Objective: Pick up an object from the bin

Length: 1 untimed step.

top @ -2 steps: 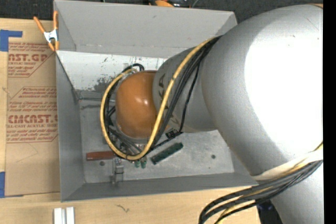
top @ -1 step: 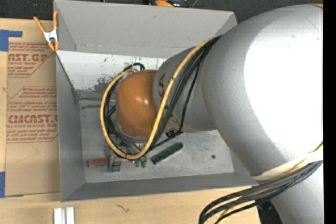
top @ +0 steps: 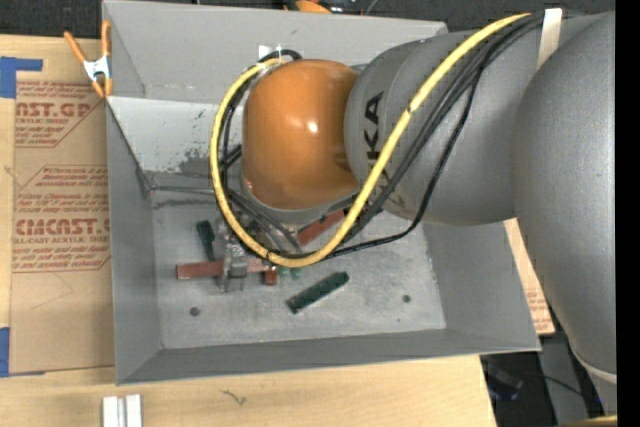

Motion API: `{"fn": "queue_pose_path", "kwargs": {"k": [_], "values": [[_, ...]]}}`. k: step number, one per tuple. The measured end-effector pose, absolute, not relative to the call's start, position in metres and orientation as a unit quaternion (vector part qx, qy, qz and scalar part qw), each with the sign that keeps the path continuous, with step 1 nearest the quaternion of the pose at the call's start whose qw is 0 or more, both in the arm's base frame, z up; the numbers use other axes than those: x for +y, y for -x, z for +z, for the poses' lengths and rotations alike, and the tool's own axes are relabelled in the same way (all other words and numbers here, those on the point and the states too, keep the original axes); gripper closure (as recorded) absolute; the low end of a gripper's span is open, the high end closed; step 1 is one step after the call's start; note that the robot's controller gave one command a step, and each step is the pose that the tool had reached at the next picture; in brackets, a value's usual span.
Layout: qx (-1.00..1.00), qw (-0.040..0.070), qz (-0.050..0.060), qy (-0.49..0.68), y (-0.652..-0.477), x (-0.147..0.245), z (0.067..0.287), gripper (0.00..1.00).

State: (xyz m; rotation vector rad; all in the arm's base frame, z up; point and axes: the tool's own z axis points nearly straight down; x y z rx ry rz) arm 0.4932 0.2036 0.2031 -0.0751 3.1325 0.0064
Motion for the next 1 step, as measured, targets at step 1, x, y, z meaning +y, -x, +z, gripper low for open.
{"fn": "queue_pose_path", "kwargs": {"k": [1], "values": [[0.999, 0.003, 0.001, 0.053, -0.5091, 0.2046, 0.2360, 1.00]]}}
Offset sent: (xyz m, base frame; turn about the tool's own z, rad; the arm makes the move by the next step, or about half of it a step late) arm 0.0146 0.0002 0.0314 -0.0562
